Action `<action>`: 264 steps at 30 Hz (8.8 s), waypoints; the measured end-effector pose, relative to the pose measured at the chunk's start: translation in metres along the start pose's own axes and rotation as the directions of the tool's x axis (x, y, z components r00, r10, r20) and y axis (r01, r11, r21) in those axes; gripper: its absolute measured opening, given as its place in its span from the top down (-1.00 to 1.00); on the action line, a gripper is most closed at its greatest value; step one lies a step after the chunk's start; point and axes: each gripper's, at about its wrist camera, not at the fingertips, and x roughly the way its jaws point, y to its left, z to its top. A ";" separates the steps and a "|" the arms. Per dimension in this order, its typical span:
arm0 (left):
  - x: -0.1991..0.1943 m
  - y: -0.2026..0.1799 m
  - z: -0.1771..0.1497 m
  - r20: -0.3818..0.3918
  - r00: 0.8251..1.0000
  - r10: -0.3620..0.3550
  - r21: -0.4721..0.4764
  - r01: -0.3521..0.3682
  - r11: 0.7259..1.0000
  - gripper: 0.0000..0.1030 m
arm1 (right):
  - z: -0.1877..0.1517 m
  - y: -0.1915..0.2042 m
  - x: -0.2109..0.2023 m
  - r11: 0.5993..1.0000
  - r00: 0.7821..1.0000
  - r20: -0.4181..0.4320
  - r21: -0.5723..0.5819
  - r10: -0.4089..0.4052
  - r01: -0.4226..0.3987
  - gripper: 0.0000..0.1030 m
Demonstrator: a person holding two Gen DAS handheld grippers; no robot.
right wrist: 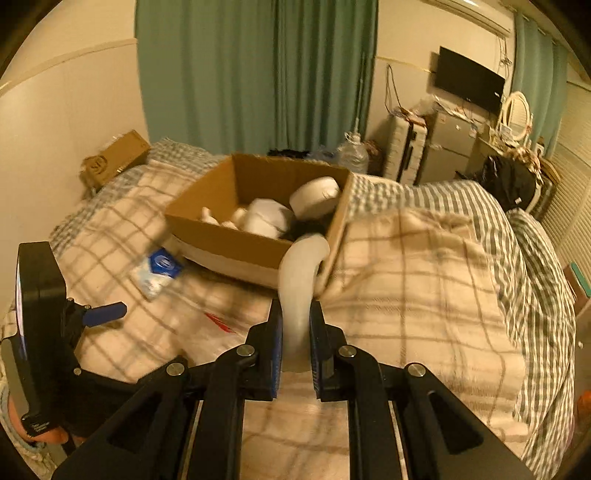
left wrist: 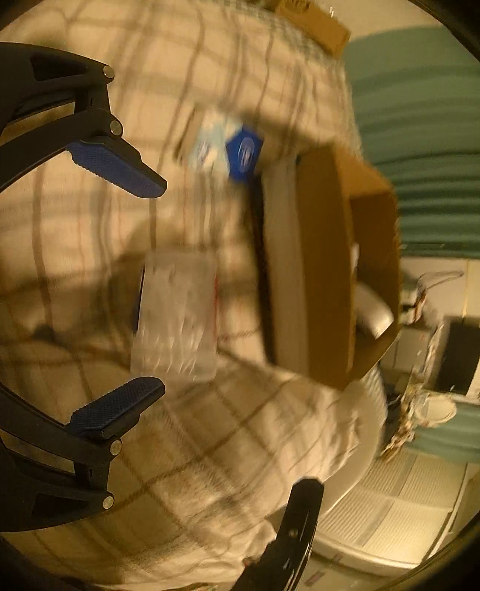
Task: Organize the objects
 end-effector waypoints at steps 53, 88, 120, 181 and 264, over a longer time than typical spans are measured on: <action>-0.029 0.046 0.180 0.269 0.948 0.169 0.000 -0.175 0.985 -0.79 | 0.154 0.016 0.003 0.984 0.979 0.203 -0.168 -0.026 0.061 0.77; -0.116 0.072 0.098 0.337 0.911 0.237 -0.123 -0.206 0.971 -1.00 | 0.088 0.004 -0.057 0.998 0.973 0.221 0.026 -0.063 0.059 -0.95; 0.056 0.093 0.031 -0.039 0.975 0.220 -0.088 -0.222 0.971 0.01 | 0.020 0.033 0.078 0.997 0.996 -0.046 0.011 -0.071 0.072 -0.99; 0.032 0.040 0.200 0.190 0.981 0.035 -0.056 -0.025 0.998 -0.71 | 0.139 -0.073 0.073 0.982 0.983 0.077 0.103 -0.166 0.158 -0.99; -0.113 0.065 0.039 0.466 0.826 0.318 -0.229 -0.234 0.945 -1.00 | 0.024 0.015 -0.027 0.978 0.940 0.273 0.099 -0.204 0.183 -0.99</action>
